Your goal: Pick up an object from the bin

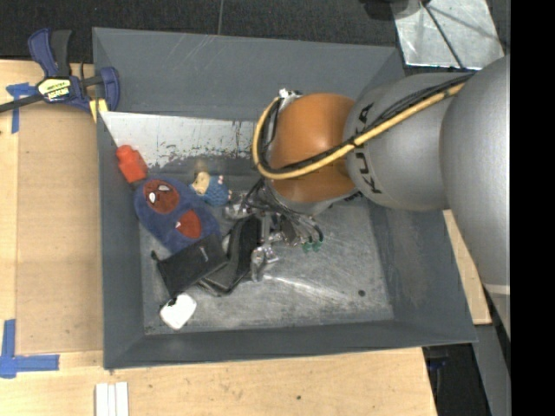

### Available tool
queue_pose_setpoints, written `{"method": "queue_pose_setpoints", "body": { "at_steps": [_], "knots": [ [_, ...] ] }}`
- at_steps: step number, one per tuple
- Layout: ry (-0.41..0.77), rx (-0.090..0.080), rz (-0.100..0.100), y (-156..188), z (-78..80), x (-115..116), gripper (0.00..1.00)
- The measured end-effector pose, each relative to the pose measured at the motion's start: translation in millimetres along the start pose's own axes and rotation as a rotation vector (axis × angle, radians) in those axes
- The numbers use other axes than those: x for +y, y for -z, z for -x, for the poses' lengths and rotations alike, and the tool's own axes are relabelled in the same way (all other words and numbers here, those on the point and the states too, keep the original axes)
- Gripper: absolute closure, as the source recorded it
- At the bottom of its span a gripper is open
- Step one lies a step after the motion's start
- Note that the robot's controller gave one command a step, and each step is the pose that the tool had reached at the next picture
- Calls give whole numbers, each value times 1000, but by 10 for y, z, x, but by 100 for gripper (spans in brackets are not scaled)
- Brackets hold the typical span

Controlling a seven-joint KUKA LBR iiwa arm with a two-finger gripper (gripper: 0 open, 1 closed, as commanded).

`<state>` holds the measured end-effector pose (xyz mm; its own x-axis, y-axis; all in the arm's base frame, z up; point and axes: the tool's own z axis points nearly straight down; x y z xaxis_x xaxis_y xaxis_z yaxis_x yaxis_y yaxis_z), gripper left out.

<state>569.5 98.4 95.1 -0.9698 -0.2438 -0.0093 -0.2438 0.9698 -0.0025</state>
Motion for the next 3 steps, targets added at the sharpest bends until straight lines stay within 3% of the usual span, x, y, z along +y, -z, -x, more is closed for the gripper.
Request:
{"method": "queue_pose_setpoints", "body": {
  "at_steps": [1,2,3],
  "knots": [
    [454,8,5,58,-195,99,0],
    [777,3,5,54,-85,156,0],
    [1012,-23,-1,-170,-342,151,0]
  ]
}}
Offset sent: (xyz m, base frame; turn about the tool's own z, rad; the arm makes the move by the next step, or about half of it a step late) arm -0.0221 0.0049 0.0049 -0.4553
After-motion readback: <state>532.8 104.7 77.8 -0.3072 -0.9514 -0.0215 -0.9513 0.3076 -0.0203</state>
